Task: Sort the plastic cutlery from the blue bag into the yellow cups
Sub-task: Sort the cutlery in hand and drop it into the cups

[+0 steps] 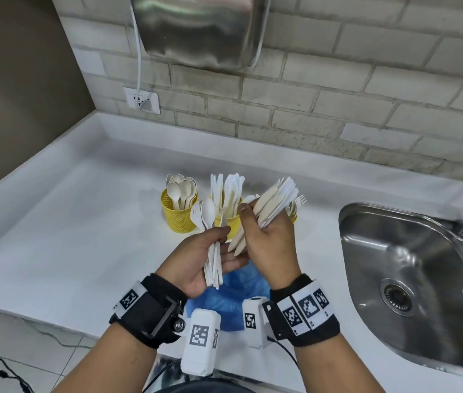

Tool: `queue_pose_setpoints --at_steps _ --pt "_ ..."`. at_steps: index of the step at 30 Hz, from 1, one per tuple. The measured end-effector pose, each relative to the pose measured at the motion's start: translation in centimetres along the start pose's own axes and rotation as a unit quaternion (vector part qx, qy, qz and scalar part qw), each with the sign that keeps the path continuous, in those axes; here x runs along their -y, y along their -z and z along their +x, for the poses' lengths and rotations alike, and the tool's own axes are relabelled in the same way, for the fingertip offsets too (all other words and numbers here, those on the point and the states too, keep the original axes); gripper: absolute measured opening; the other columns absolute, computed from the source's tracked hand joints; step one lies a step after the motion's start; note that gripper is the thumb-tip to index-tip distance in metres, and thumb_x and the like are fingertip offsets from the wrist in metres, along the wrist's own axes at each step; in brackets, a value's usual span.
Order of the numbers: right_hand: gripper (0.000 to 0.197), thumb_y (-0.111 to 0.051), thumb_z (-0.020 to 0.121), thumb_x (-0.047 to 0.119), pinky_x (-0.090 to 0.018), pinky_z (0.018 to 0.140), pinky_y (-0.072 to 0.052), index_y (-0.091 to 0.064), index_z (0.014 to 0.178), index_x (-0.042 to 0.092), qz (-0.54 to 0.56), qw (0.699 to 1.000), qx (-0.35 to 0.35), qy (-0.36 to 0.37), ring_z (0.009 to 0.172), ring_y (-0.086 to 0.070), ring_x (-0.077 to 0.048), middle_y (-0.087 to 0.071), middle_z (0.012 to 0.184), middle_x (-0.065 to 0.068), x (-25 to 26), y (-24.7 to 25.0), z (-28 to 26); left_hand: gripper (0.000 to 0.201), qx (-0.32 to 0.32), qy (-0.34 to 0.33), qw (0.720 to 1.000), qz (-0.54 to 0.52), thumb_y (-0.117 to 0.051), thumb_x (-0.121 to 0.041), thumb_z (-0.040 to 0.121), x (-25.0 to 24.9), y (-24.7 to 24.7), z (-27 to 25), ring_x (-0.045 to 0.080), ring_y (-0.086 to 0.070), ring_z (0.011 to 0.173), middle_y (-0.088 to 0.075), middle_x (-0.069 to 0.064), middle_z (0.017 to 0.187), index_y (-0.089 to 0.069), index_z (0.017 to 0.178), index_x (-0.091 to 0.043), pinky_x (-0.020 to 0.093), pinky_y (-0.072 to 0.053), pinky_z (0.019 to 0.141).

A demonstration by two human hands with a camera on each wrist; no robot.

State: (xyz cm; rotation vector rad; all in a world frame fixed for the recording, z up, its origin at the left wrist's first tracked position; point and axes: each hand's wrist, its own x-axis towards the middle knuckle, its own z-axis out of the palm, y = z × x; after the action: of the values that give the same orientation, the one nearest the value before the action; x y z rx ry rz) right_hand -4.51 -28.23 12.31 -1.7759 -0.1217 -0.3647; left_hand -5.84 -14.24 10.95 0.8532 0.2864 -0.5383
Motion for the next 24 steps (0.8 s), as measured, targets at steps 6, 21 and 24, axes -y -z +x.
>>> queue_pose_setpoints --at_steps 6,21,24 --pt "0.022 -0.066 0.090 0.025 -0.053 0.065 -0.058 -0.064 0.073 0.011 0.047 0.995 -0.046 -0.071 0.070 -0.070 -0.036 -0.071 0.071 -0.012 -0.2 -1.0 2.4 0.035 -0.003 -0.011 0.999 0.045 -0.054 -0.020 0.104 -3.0 1.2 -0.2 0.039 -0.071 0.110 -0.070 0.027 0.119 -0.062 0.128 0.003 0.041 -0.059 0.093" --pt "0.030 -0.071 0.090 0.038 -0.011 0.062 -0.044 -0.069 0.070 0.016 -0.110 0.978 -0.178 -0.009 0.065 -0.066 -0.001 -0.069 0.067 0.010 -4.4 -5.1 6.3 0.019 -0.068 -0.063 0.990 0.109 -0.058 -0.015 0.102 -6.4 6.3 -0.8 0.039 -0.075 0.098 -0.071 0.020 0.089 -0.060 0.106 0.003 0.044 -0.061 0.088" --pt "0.042 -0.065 0.087 0.048 -0.014 0.055 -0.042 -0.064 0.071 0.009 -0.147 0.979 -0.142 -0.010 0.058 -0.063 -0.010 -0.067 0.065 0.003 -6.0 -6.2 6.3 0.020 -0.072 -0.060 0.988 0.123 -0.058 -0.016 0.102 -6.6 7.0 -1.3 0.039 -0.075 0.098 -0.071 0.019 0.086 -0.060 0.107 0.003 0.044 -0.062 0.088"
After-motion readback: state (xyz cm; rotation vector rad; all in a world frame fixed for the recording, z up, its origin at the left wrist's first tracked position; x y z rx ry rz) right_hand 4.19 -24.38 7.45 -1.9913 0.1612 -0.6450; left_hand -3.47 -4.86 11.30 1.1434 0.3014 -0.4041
